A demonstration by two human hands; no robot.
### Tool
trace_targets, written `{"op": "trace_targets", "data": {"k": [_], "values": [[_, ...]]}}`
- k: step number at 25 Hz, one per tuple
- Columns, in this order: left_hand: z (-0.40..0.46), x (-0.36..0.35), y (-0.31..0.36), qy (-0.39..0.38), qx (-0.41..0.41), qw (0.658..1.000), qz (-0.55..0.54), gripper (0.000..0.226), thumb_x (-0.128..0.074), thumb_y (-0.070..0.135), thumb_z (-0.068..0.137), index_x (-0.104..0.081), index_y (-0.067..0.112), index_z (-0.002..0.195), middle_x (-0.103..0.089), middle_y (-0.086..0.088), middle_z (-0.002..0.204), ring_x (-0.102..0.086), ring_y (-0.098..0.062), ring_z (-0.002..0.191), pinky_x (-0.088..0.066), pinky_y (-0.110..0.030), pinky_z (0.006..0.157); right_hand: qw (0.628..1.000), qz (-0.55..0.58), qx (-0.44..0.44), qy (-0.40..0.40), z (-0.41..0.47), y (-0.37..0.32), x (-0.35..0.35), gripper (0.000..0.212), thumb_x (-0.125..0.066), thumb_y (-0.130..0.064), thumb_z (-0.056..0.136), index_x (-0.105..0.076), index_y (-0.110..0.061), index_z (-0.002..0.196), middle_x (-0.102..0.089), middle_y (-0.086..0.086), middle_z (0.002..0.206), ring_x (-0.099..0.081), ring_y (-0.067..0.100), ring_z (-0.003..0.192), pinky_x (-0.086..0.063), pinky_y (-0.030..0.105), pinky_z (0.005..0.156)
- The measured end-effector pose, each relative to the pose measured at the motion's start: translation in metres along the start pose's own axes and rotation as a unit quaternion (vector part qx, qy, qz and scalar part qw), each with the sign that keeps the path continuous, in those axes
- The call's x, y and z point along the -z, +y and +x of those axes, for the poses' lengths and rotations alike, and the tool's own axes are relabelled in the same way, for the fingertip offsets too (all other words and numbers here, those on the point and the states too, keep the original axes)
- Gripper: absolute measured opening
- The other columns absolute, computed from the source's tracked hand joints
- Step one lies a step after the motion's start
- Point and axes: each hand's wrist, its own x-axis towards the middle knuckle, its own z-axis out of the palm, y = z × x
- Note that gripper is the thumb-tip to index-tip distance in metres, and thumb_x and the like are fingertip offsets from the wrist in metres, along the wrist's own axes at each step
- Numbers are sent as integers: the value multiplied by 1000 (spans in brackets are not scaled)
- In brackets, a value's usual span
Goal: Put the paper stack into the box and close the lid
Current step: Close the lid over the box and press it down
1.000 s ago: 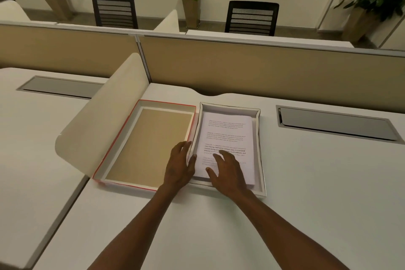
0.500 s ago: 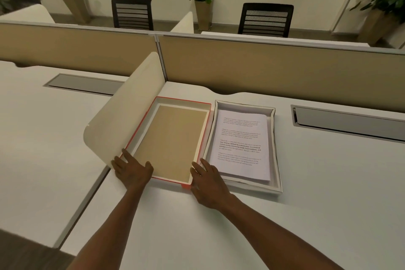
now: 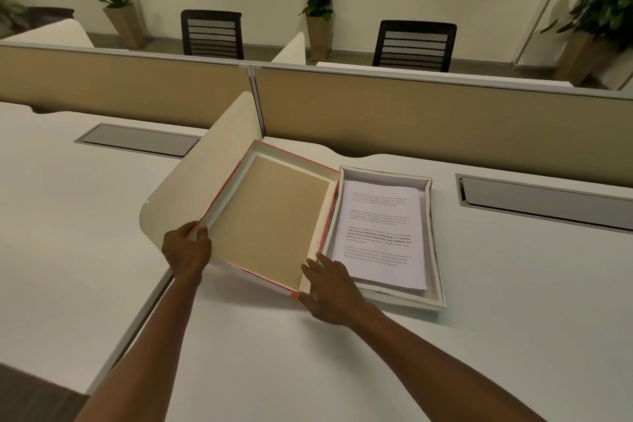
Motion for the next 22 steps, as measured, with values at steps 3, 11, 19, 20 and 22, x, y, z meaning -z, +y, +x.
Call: {"op": "trace_targets", "data": {"k": [3, 11, 19, 20, 22], "values": [[-19, 7, 29, 28, -49, 992, -112, 29, -68, 26, 93, -76, 11, 116, -72, -13, 120, -66, -27, 113, -49, -30, 95, 987, 132, -44, 80, 14, -11, 34, 62, -55, -52, 95, -48, -16, 145, -53, 6, 147, -44, 24, 138, -35, 37, 114], [-100, -1, 102, -6, -315, 945, -91, 34, -81, 20, 84, -75, 8, 115, -69, -11, 114, -62, -13, 100, -39, 1, 87, 785, 579, -163, 149, 67, -44, 159, 50, -67, -47, 89, -55, -20, 129, -71, 6, 108, -73, 18, 90, -63, 37, 75], [-143, -21, 108, -225, -323, 904, -165, 85, -62, 75, 77, -47, 29, 147, -57, 19, 138, -60, 10, 117, -51, -8, 92, 682, 663, -219, 217, 50, -22, 172, 36, -60, -20, 98, -54, -17, 134, -66, 5, 127, -68, 26, 105, -61, 36, 78], [-136, -25, 104, -240, -261, 914, -197, 85, -52, 82, 78, -47, 32, 146, -59, 16, 139, -60, 4, 121, -53, -15, 96, 671, 680, -213, 205, 45, -18, 173, 37, -59, -19, 99, -54, -17, 135, -67, 5, 126, -69, 25, 104, -61, 35, 77], [-118, -39, 90, -277, -78, 929, -232, 87, -37, 86, 82, -50, 27, 145, -59, 0, 145, -57, -18, 133, -48, -38, 107, 648, 712, -196, 187, 32, -12, 178, 37, -58, -20, 99, -54, -17, 136, -71, 5, 118, -72, 23, 98, -62, 34, 71]]}}
